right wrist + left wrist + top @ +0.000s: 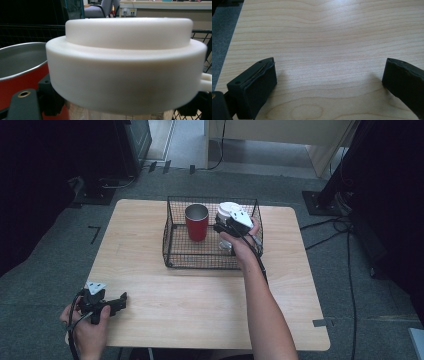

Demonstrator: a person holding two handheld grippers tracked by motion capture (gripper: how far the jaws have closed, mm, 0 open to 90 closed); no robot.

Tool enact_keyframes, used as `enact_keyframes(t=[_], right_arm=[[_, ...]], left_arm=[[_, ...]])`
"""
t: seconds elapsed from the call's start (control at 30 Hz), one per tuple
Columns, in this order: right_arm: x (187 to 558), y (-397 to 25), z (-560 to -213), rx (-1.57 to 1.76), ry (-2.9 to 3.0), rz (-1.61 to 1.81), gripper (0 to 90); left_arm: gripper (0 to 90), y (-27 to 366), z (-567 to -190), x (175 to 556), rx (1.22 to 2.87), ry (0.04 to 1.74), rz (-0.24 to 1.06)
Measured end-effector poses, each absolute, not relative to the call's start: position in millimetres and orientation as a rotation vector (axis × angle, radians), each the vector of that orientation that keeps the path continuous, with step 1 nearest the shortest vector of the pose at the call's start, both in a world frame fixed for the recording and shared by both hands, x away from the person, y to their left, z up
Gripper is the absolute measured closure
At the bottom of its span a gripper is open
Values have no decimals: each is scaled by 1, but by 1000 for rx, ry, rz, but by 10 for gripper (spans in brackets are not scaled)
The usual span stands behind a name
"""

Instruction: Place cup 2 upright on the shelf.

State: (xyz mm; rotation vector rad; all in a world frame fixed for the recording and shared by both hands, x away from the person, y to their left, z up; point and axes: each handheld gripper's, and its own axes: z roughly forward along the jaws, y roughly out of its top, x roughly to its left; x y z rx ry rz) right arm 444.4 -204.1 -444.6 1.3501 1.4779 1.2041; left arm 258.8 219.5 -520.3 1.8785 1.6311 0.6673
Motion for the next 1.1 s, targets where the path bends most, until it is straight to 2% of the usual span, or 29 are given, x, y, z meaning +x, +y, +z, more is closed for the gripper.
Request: enact_keyframes(t=[0.2, 0.57, 1.1], right_arm=[[442, -208, -443, 1367, 1490, 1212, 152], [439, -207, -441, 1373, 1515, 1263, 39], [431, -202, -430, 1317, 1423, 1270, 19]], left_arm=[[0, 220, -520, 259, 1879, 1631, 667], [0, 220, -520, 259, 1879, 1631, 667], [1, 220, -520, 259, 1879, 1631, 667]])
